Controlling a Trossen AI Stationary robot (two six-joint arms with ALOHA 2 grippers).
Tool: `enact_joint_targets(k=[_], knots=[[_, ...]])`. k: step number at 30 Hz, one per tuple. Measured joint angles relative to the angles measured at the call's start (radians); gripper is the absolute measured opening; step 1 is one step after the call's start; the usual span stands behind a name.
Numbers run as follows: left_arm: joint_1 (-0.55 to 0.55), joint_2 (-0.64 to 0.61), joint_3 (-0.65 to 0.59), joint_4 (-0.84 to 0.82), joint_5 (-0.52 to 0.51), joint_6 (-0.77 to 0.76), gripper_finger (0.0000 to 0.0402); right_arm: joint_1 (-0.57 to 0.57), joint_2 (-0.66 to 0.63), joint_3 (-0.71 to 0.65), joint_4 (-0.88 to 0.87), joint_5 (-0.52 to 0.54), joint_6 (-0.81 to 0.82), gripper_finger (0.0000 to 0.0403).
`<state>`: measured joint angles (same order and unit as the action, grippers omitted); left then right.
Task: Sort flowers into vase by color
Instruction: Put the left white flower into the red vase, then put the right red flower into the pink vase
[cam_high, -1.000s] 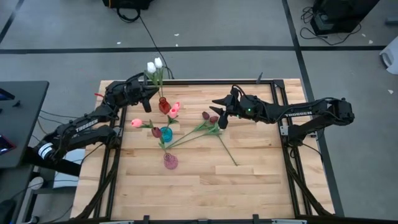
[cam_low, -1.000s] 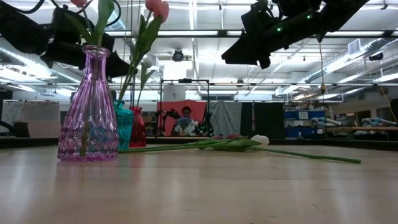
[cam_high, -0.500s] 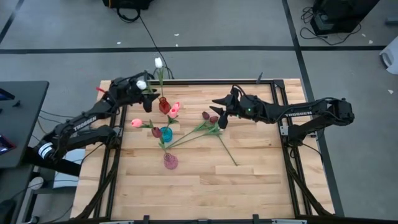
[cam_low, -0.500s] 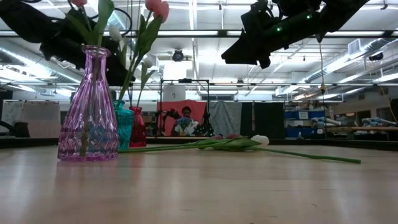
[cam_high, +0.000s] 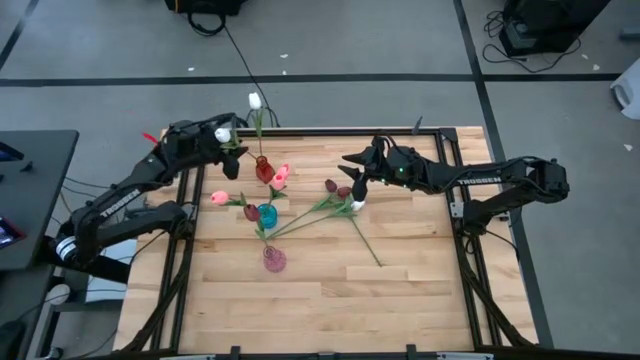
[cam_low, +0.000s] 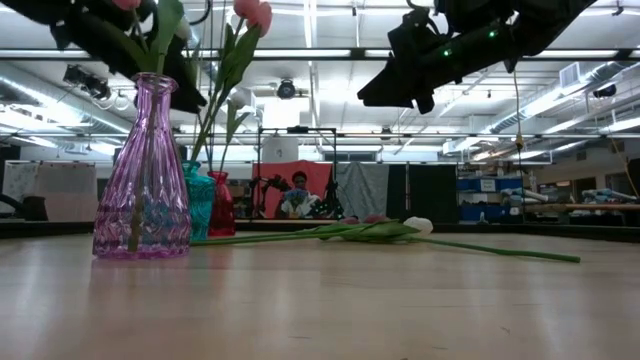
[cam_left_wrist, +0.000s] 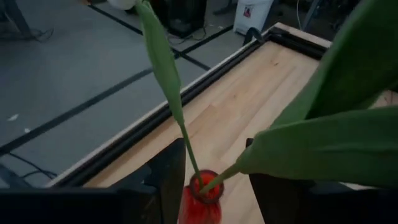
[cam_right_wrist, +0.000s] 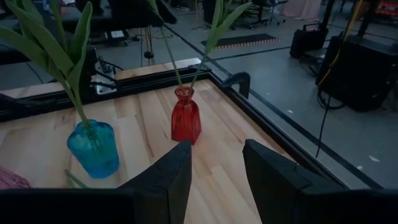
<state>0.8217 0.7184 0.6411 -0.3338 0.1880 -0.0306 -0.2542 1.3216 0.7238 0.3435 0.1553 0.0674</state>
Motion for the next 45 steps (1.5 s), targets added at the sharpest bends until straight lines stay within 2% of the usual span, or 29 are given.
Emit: enact_joint_targets(k=[7,15,18,22,26,31,35,38,42,45], knots=[[-0.055,-0.007,0.118,-0.271,-0.080,0.001,0.0172,-0.022,0.000,0.000,0.000,-0.001,-0.043,0.0158],[-0.067,0.014,0.125,-0.274,-0.109,0.063,0.0173,-0.044,0.000,0.000,0.003,-0.066,-0.068,0.0158],[-0.065,0.045,0.126,-0.213,-0.152,0.093,0.0173,-0.044,0.000,0.000,0.004,-0.080,-0.071,0.0158],[-0.062,0.126,0.127,-0.147,-0.155,0.126,0.0172,-0.044,0.000,0.000,0.024,-0.082,-0.071,0.0158],[-0.062,0.192,0.188,-0.271,-0.158,0.183,0.0172,-0.040,0.000,0.001,0.024,-0.081,-0.071,0.0158],[-0.062,0.187,0.318,-0.440,-0.168,0.205,0.0173,-0.037,0.000,0.001,0.021,-0.082,-0.071,0.0158],[-0.062,0.179,0.432,-0.612,-0.160,0.227,0.0173,-0.037,0.000,0.001,0.021,-0.081,-0.071,0.0158],[-0.062,0.164,0.509,-0.679,-0.096,0.237,0.0173,-0.037,0.000,0.001,0.020,-0.082,-0.066,0.0158],[-0.071,0.109,0.541,-0.598,0.025,0.241,0.0173,-0.037,0.014,0.001,-0.025,-0.136,-0.048,0.0158],[-0.080,0.069,0.525,-0.485,0.038,0.262,0.0173,-0.034,0.079,0.001,-0.061,-0.157,-0.044,0.0158]])
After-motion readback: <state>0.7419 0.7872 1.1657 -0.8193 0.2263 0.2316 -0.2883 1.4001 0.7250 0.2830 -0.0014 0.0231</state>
